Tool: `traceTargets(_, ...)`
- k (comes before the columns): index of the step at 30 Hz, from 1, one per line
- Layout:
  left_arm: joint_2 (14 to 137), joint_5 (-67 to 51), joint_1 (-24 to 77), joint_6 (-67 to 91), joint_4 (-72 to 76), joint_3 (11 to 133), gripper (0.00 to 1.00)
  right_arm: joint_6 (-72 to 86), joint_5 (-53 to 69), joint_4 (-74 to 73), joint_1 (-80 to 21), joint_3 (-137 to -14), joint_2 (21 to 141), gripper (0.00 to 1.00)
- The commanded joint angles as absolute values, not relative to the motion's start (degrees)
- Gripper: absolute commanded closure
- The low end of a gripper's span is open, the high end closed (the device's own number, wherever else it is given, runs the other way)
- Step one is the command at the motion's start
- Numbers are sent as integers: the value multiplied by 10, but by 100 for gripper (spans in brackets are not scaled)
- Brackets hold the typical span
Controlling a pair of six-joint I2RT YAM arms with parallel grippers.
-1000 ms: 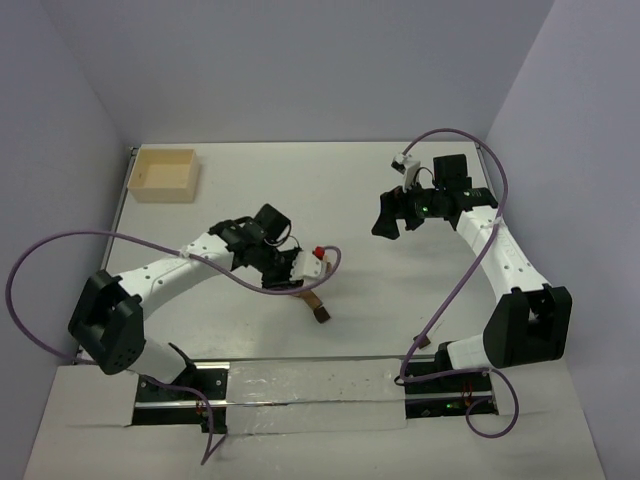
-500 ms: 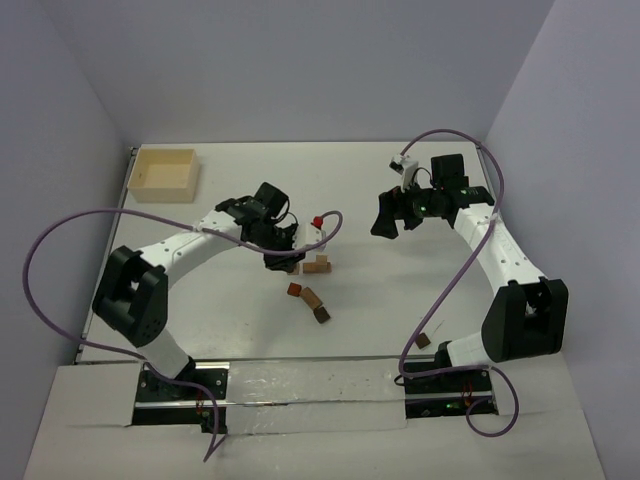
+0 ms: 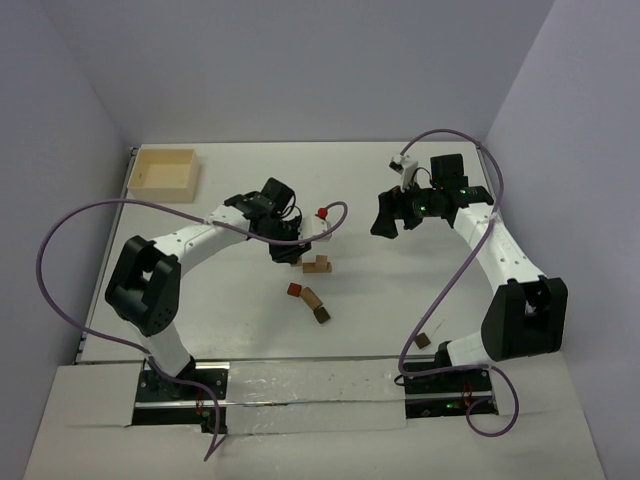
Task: Build the wood block tower
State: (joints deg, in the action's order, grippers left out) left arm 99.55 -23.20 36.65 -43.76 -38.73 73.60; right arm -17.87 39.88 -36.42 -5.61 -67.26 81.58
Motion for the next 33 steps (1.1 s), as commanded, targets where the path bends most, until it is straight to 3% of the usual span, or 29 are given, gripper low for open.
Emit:
traceTargets(1,1010,-219,371,-423,-365,773,92,-184,401,-341,-54,-680,821,0)
traceTargets(33,1064,-209,411,-416,-367,803,83,-185,395,-333,-53,-678,823,0)
